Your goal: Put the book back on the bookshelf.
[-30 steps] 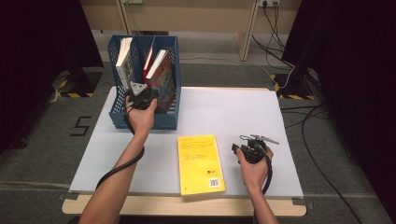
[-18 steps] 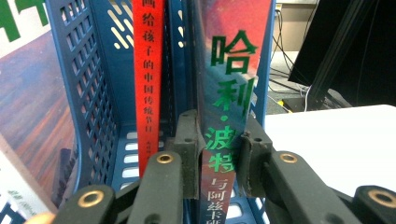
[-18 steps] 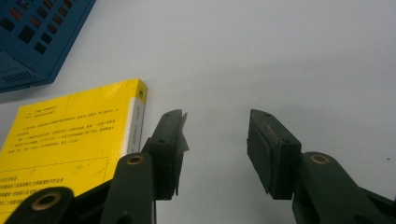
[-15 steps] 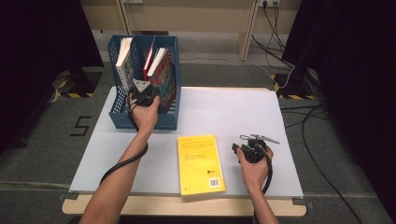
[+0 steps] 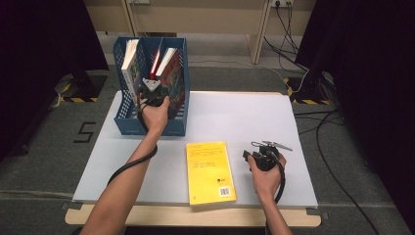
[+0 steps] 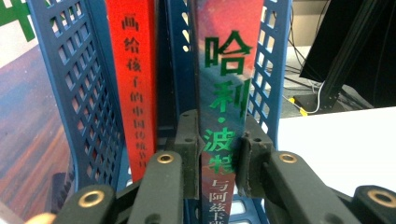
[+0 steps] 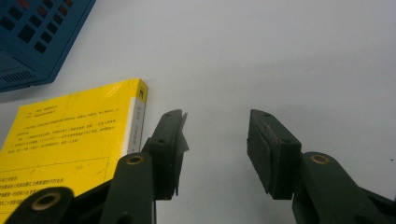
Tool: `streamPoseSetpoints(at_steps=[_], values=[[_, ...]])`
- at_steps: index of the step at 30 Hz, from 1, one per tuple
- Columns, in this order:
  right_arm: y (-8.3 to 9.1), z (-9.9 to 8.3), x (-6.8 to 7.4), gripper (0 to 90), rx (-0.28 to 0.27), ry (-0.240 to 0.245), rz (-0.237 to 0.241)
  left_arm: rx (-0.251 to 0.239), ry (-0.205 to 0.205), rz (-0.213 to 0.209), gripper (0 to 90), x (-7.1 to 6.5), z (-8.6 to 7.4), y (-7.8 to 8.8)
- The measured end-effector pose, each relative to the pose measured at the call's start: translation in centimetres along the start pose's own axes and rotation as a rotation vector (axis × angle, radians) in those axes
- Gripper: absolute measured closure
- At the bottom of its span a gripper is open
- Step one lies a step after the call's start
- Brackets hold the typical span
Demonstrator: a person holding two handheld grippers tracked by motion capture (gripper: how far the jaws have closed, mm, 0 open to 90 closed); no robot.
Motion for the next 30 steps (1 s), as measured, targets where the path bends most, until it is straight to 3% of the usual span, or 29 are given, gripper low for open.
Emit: streamPoseSetpoints(at_steps=[30], values=[[-0.3, -0.2, 0.4, 56.1, 0.014, 0.001, 0.011, 0.034, 0.001, 0.022, 72.2, 0.2, 0.6, -1.5]])
Point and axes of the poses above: each handheld gripper's, and its own axes: y roughly backward along the jaws, z roughly out of its top, x roughly to its left, the point moved 10 cm from there along -y, roughly forward along the jaws, and after that the axes turned 9 degrees about -y, right-handed, at the moved point
